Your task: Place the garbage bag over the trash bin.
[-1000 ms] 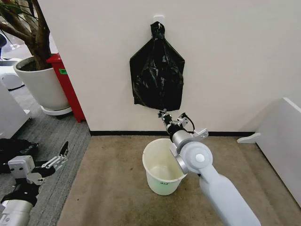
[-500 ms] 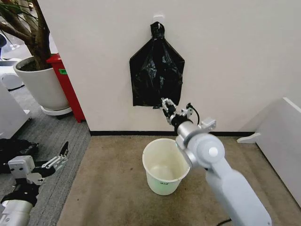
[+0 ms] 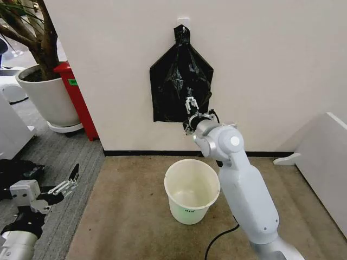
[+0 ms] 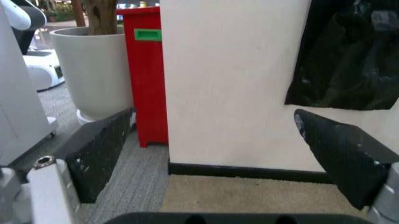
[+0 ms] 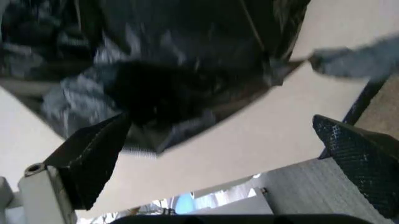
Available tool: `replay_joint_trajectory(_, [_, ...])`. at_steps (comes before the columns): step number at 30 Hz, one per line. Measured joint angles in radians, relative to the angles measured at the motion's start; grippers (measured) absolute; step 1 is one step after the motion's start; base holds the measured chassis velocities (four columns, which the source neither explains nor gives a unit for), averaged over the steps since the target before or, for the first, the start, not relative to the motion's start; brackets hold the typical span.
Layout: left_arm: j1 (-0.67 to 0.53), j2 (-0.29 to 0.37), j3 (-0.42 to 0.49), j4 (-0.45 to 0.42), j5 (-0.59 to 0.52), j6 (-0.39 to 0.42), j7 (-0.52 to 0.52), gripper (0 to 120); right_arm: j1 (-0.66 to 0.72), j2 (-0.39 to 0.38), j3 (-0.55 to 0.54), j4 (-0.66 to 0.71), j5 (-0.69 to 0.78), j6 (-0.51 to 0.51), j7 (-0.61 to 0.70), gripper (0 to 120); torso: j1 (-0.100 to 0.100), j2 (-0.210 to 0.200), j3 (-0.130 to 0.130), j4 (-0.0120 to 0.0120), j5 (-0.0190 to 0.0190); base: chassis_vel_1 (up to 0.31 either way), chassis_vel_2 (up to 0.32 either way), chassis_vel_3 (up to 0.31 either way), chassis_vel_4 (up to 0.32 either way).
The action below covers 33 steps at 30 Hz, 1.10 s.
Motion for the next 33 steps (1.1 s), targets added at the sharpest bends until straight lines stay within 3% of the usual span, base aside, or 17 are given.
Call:
replay_joint_trajectory(8, [0.014,0.008,-0.004,0.0,0.003,-0.005,0.005,100,0.009,0.018,0.005,-0.05,0.011,-0.001,-0.006,100,0.0,0.0,0.0,0.0,0.0,0.0,0.0,0.0,0.0])
replay_joint_trajectory(11, [0.03,0.019,-0.01,0.0,0.007,-0.009,0.012,100,0.017,0.029,0.001,-0.067,0.009,-0.002,-0.011,91,0.0,0.0,0.0,0.0001,0.0001,0.0,0.0,0.0,0.0])
replay_joint_trajectory(14, [0.031,0.019,-0.011,0.0,0.008,-0.01,0.013,100,0.032,0.043,0.002,-0.098,0.002,-0.003,-0.02,77,0.0,0.0,0.0,0.0001,-0.0001,0.0,0.0,0.0,0.0])
replay_joint_trajectory(24, [0.032,0.019,-0.011,0.0,0.008,-0.011,0.014,100,0.031,0.06,0.001,-0.137,-0.033,-0.008,-0.039,45,0.0,0.0,0.0,0.0001,0.0,0.0,0.0,0.0,0.0])
replay_joint_trajectory(33, [0.033,0.019,-0.011,0.0,0.009,-0.012,0.015,100,-0.002,0.025,-0.015,-0.12,-0.057,-0.022,-0.047,8,0.0,0.0,0.0,0.0,0.0001,0.0,0.0,0.0,0.0])
